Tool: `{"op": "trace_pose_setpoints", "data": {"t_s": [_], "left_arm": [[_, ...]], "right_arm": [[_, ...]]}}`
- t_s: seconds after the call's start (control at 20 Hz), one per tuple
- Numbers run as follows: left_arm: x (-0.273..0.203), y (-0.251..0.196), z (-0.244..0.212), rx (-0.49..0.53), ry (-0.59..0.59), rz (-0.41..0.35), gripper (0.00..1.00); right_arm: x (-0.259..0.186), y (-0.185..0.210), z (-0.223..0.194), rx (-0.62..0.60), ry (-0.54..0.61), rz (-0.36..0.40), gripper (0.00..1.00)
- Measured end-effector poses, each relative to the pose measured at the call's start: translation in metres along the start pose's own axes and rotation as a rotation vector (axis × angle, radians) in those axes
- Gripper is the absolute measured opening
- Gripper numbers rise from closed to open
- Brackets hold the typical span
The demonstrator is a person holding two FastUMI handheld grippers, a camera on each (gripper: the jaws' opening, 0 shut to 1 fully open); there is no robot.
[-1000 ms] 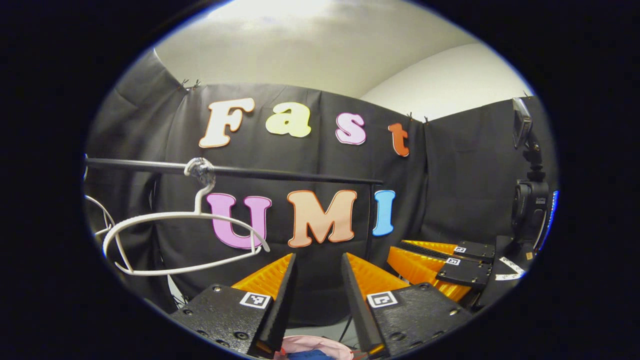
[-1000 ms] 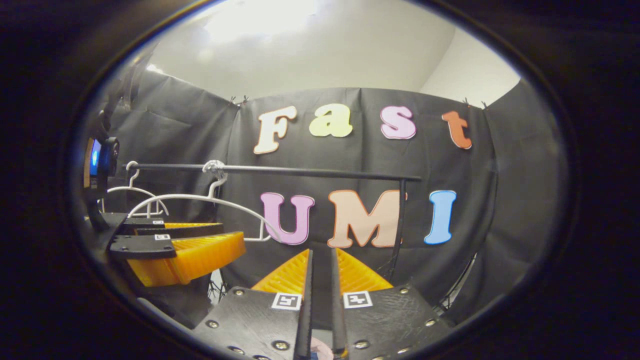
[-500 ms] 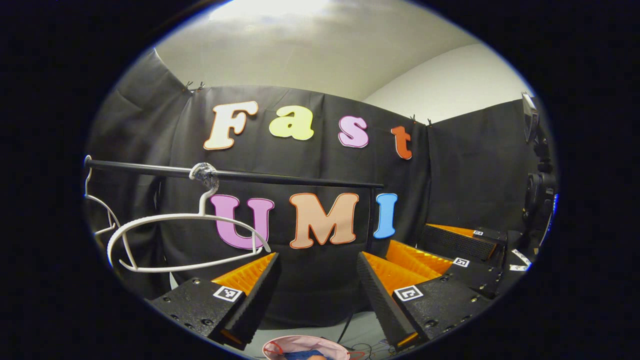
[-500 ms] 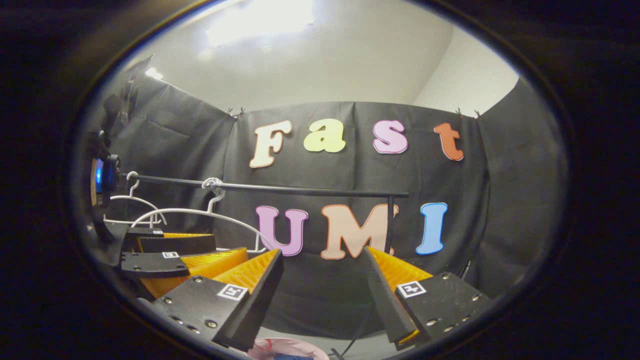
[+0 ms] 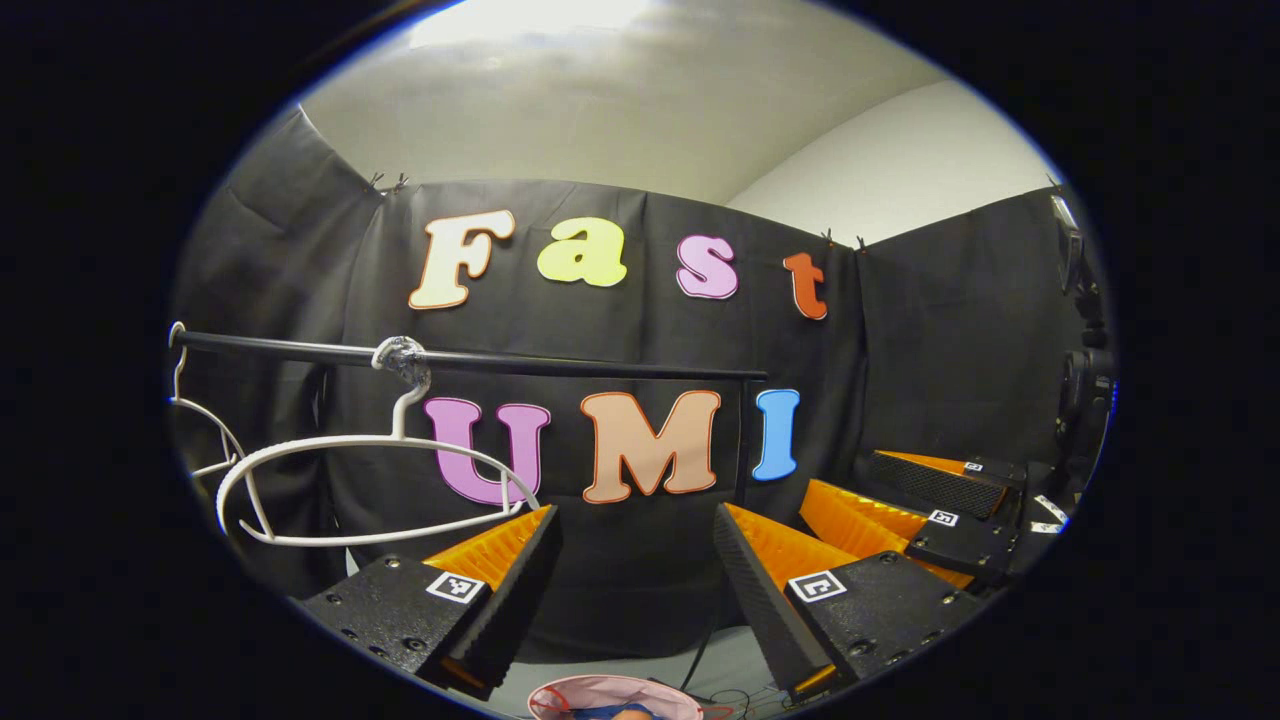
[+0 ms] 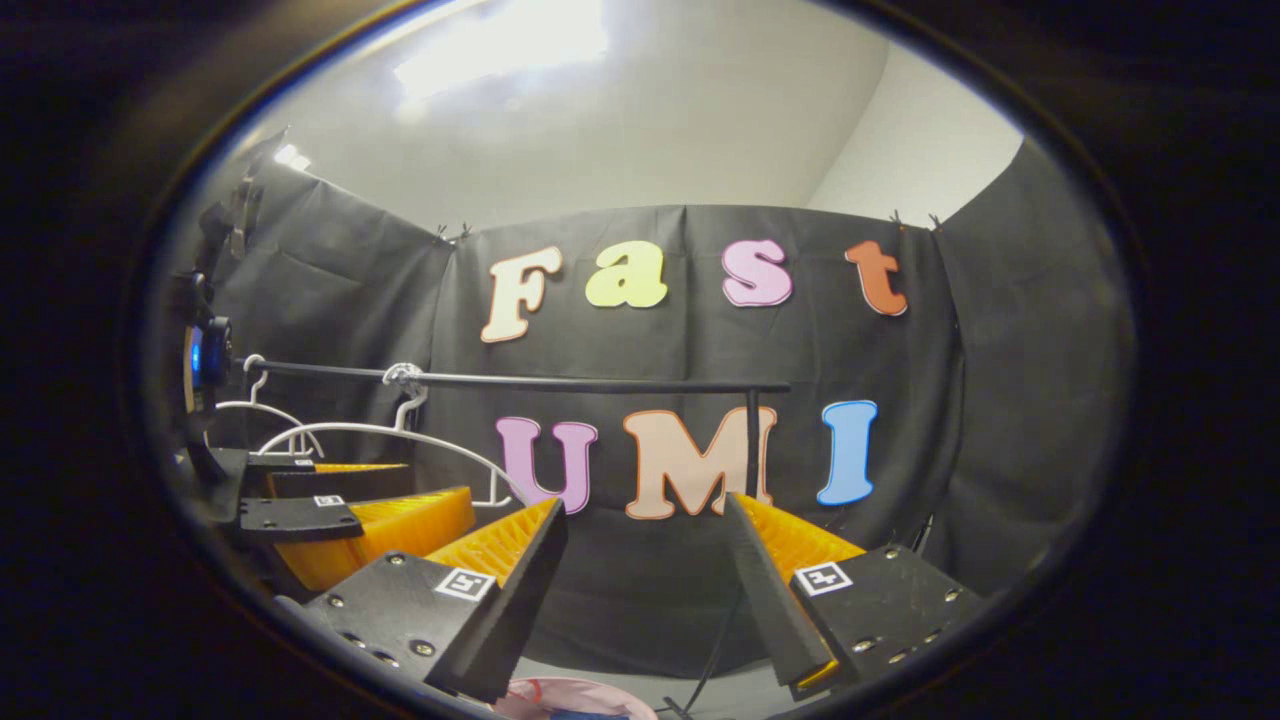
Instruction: Grasp the clothes on the hanger with both hands and then place them into the laundry hamper below.
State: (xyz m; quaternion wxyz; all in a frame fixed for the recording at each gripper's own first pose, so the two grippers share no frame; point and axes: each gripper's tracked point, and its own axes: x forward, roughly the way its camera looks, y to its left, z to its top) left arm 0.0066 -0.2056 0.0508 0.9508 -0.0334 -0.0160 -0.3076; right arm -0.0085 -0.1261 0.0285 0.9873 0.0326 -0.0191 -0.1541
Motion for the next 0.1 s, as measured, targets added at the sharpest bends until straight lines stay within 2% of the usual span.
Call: {"op": "trace_pose_setpoints", "data": {"t_s": [0.1], "left_arm": [[0.0027,-0.0086,-0.0016,0.002,-0.002,-0.002,0.92]], "right_arm": [[-0.0042,-0.0096,-0.0016,0.000,0.000,-0.010,0.93]]}}
